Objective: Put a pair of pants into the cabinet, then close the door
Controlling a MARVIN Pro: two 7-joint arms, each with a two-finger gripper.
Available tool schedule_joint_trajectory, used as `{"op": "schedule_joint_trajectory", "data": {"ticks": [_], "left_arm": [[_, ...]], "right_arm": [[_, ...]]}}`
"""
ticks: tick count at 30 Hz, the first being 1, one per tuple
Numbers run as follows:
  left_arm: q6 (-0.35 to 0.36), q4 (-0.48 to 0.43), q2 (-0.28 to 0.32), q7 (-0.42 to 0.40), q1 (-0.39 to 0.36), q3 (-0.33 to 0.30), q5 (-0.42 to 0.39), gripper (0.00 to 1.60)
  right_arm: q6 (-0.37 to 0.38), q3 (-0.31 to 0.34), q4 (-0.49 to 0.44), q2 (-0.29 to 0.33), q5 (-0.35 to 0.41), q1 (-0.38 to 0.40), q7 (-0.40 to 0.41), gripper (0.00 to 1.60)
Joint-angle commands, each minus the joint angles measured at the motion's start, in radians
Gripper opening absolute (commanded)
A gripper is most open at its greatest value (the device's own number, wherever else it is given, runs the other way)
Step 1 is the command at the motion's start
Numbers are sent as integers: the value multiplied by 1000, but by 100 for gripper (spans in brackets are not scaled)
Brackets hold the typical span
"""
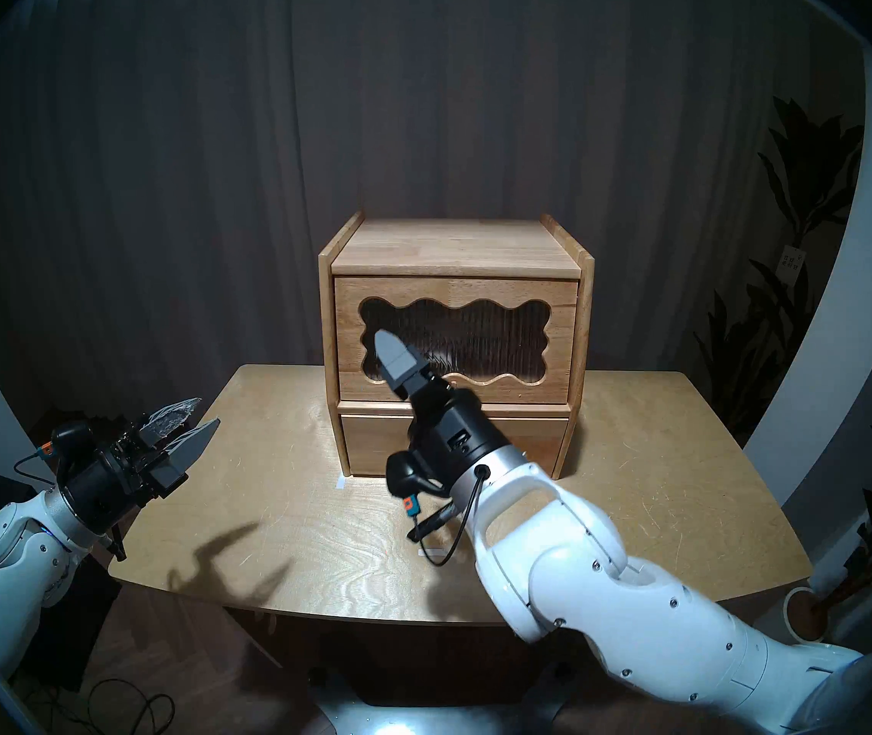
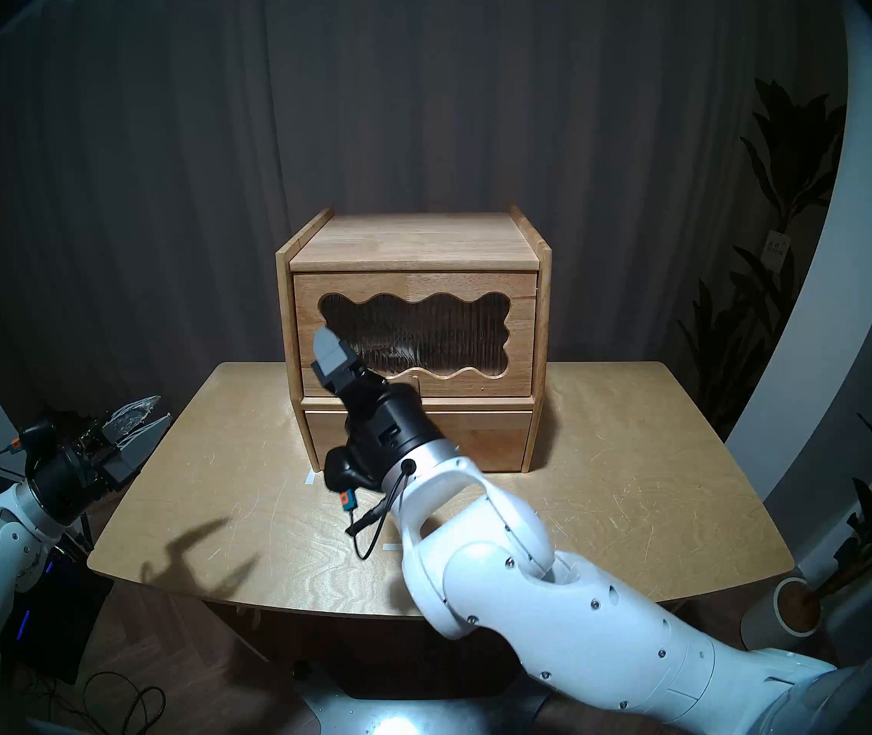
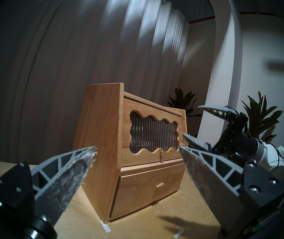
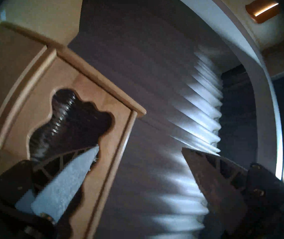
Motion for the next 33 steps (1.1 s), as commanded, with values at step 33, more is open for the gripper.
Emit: {"op": "schedule_joint_trajectory", "data": {"ticks": [33], "left_arm": [[-4,-3,3,-2,-10,-8,-2,160]], "right_arm": [[403,492,113,171,91,-117,43,160]]}}
